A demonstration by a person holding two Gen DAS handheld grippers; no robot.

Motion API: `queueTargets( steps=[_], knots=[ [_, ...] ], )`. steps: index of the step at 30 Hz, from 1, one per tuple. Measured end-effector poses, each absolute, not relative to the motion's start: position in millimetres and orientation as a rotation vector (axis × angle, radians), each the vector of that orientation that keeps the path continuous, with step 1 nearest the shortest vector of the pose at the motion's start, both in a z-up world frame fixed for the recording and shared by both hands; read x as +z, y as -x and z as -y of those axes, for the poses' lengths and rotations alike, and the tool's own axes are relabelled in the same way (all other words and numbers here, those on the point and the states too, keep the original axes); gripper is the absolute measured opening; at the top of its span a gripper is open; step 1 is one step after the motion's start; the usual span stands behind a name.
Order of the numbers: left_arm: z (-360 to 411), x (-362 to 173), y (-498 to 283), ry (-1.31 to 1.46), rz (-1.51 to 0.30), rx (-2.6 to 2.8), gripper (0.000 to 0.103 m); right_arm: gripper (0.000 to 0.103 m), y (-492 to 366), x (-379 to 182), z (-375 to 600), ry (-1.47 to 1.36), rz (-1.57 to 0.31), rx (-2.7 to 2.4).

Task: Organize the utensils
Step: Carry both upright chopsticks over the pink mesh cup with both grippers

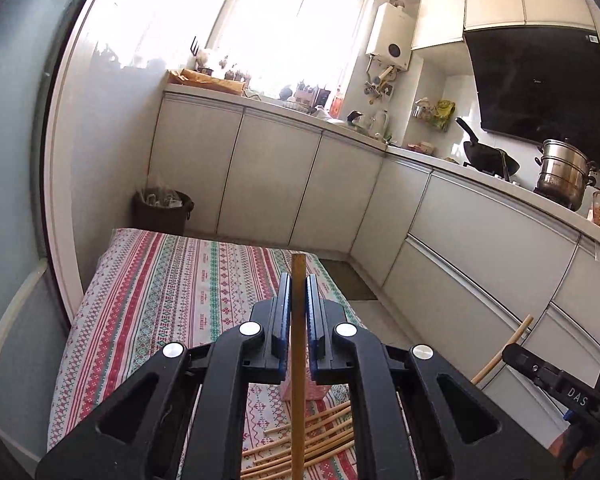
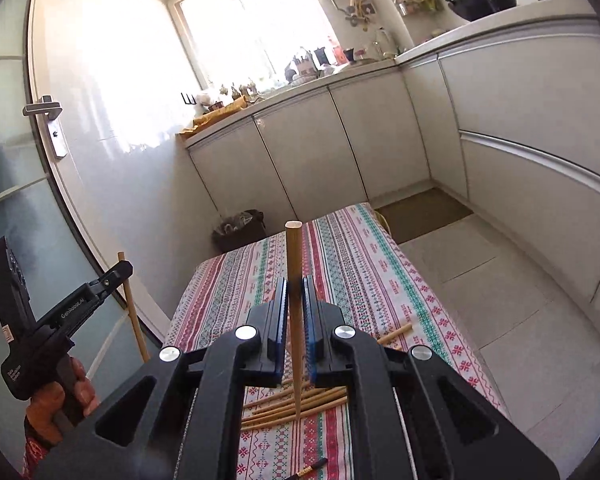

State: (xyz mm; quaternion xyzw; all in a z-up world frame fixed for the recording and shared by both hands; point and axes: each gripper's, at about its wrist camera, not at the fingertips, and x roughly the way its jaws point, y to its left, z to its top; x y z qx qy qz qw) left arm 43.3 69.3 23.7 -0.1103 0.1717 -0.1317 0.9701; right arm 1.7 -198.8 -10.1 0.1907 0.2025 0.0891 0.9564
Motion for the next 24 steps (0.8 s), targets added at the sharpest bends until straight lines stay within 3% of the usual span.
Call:
queueTargets(
  steps=[15,24],
  knots=[
    [-22.0,91.9,-105.1,0.193,-0.146,-0.284,0.006,0.008,-76.5,69.0,209.0,-0.338,-0.236,0.224],
    [-13.3,71.2,-169.9,0.22,-0.081,-0.242,0.006,0.008,-136.6,44.0,194.2,-0.292,-0.232,0.244]
  ],
)
